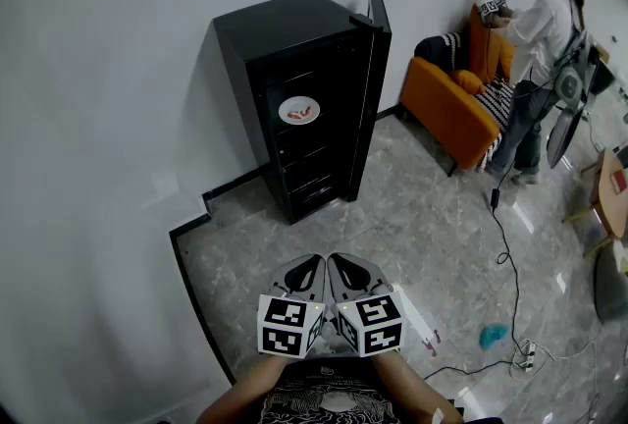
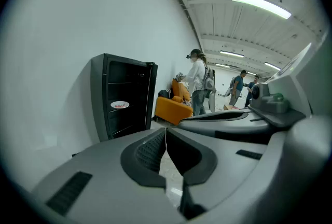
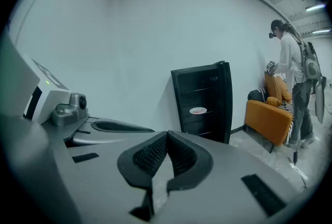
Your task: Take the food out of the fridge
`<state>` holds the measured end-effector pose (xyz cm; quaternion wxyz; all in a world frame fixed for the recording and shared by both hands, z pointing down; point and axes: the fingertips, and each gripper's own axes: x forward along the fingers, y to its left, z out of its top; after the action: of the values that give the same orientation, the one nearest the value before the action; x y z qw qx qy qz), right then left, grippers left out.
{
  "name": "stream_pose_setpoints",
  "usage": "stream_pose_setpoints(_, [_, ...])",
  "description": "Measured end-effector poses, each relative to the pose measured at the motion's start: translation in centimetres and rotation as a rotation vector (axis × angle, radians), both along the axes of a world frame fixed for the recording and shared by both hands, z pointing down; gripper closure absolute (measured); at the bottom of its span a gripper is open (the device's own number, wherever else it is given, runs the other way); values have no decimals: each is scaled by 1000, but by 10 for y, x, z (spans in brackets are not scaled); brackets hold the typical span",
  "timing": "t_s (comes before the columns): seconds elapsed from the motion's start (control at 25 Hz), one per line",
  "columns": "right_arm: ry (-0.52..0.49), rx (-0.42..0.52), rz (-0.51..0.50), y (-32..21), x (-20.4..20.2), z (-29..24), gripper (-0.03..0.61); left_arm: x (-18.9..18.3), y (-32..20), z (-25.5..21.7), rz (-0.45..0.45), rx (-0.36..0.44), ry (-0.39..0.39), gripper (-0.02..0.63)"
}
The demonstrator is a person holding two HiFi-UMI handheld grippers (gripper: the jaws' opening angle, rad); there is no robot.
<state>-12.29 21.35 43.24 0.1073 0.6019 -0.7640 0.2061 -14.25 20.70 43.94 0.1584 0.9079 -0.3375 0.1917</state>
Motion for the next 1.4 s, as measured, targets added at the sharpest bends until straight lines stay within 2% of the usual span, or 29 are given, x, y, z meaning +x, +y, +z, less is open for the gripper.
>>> stream_pose_setpoints(0.28, [11, -3, 25, -4, -8, -1, 557, -14, -8, 3, -8, -21, 21, 595])
stream_pose_setpoints(0.72, [15, -7, 44, -20, 0, 4, 557, -5, -23, 10, 9, -37, 39, 595])
stream_pose_setpoints(1.0, [2, -6, 34, -43, 17, 6, 557, 11, -46, 11, -1, -42, 35, 595])
stream_pose_setpoints(1.4, [-18, -25, 2, -104, 59, 19, 557, 52, -107, 26, -37, -71, 15, 595])
